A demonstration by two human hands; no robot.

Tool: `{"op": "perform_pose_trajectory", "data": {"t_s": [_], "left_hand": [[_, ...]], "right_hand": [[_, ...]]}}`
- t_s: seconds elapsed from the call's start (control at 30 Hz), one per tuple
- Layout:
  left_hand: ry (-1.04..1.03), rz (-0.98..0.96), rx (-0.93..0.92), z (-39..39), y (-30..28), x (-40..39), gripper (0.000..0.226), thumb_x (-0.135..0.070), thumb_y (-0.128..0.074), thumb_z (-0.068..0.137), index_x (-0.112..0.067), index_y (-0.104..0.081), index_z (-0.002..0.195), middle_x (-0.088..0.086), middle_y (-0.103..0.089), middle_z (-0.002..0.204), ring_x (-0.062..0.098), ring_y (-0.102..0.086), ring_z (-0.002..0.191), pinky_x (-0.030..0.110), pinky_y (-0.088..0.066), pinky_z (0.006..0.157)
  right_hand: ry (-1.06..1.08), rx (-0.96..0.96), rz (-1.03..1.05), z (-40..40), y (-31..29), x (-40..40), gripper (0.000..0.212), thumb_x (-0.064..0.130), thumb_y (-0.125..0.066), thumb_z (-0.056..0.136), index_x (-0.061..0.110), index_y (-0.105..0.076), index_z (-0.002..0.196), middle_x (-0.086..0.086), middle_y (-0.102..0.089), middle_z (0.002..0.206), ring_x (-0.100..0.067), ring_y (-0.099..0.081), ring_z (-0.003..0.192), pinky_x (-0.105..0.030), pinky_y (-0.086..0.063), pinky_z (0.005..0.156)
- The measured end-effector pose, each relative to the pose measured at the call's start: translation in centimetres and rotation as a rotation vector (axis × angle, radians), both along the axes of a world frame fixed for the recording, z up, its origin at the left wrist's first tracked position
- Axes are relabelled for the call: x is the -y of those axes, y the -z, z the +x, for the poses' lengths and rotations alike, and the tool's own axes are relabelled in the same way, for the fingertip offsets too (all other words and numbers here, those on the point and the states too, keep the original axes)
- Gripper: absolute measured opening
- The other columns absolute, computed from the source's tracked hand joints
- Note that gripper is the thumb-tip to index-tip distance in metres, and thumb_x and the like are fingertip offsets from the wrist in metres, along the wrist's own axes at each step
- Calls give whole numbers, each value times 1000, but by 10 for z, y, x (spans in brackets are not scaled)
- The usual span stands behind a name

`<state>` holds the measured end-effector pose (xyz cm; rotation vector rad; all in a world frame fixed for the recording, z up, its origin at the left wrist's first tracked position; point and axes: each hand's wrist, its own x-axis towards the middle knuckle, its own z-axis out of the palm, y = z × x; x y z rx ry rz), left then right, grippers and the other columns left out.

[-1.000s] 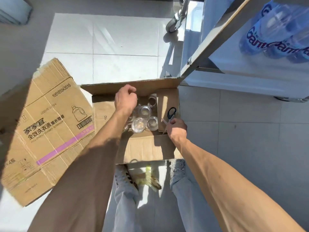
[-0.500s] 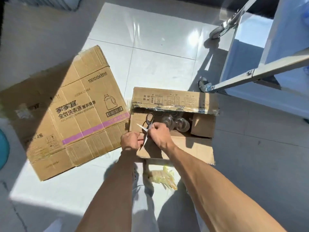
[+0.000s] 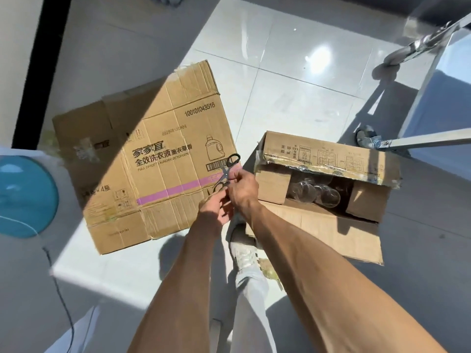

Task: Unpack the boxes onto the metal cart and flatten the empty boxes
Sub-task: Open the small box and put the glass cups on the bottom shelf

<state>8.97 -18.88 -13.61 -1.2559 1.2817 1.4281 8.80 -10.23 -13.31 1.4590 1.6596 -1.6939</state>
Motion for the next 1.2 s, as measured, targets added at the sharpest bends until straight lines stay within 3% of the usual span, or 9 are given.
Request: {"op": "perform_pose_trajectory", "data": {"t_s": [0.13, 0.27, 0.37, 0.4, 0.5, 0.57, 0.77, 1.0, 1.2], "left_hand": [[22, -99, -80, -13, 16, 9, 15, -17, -53, 100, -15, -61, 87, 2, -68, 74, 11, -63, 59, 21, -46, 55], [35, -284, -142, -38, 45, 19, 22, -15, -46, 103, -12, -61, 87, 4, -66, 77, 2, -61, 43, 13, -40, 41], [-18, -355, -151, -50, 68, 12, 27, -2, -37, 100, 7, -52, 121, 23, -65, 111, 22, -68, 104, 13, -35, 35], [11, -398, -172, -48, 74, 5, 25, 1, -36, 97, 11, -51, 114, 28, -62, 114, 29, -60, 116, 15, -37, 35], [509, -800, -309, -28, 69, -24, 15, -5, -47, 93, 0, -60, 101, 26, -62, 115, 35, -59, 112, 32, -50, 82], [731, -904, -609, -6, 49, -53, 26, -3, -48, 88, -7, -62, 110, 18, -65, 110, 31, -59, 104, 33, -43, 85], [1500, -445, -1163, 32, 23, -136, 25, -5, -51, 84, -14, -64, 103, 5, -61, 104, 24, -55, 97, 35, -43, 85], [2706, -499, -887, 24, 33, -192, 42, -26, -59, 86, -19, -57, 128, 8, -50, 133, 28, -40, 126, 50, -18, 111], [2956, -752, -894, 27, 15, -213, 36, -33, -49, 94, -15, -62, 122, 8, -55, 135, 32, -31, 138, 57, -7, 114]], "right_hand": [[-343, 56, 198, -3, 9, -16, 22, 0, -49, 85, 14, -66, 89, -5, -68, 90, -20, -63, 83, -26, -53, 80], [-408, 126, 484, 23, 26, -58, 21, 11, -49, 90, 16, -68, 99, -3, -69, 81, -16, -60, 71, -20, -47, 66], [-378, 127, 582, 49, 40, -94, 21, 10, -52, 90, 19, -67, 102, -4, -67, 86, -18, -63, 79, -26, -53, 73], [-430, 104, 620, 57, 43, -105, 23, 10, -54, 88, 20, -66, 104, -4, -65, 91, -20, -61, 87, -31, -54, 78], [-713, -23, 793, 74, 46, -117, 50, 12, -64, 77, 19, -55, 126, -2, -57, 116, -21, -48, 107, -36, -44, 93], [-725, -37, 831, 83, 43, -121, 66, 11, -66, 74, 17, -46, 137, -2, -50, 125, -22, -44, 113, -37, -40, 99], [-586, 63, 865, 69, 27, -175, 52, 14, -60, 76, 17, -50, 126, -8, -53, 114, -27, -48, 107, -38, -39, 93], [-1191, 365, 679, 93, 23, -243, 24, 20, -48, 92, 17, -61, 112, -6, -68, 106, -28, -65, 99, -34, -38, 76], [-1609, 482, 722, 123, 25, -246, 35, 30, -42, 96, 21, -59, 125, 0, -65, 119, -22, -58, 115, -42, -27, 105]]}}
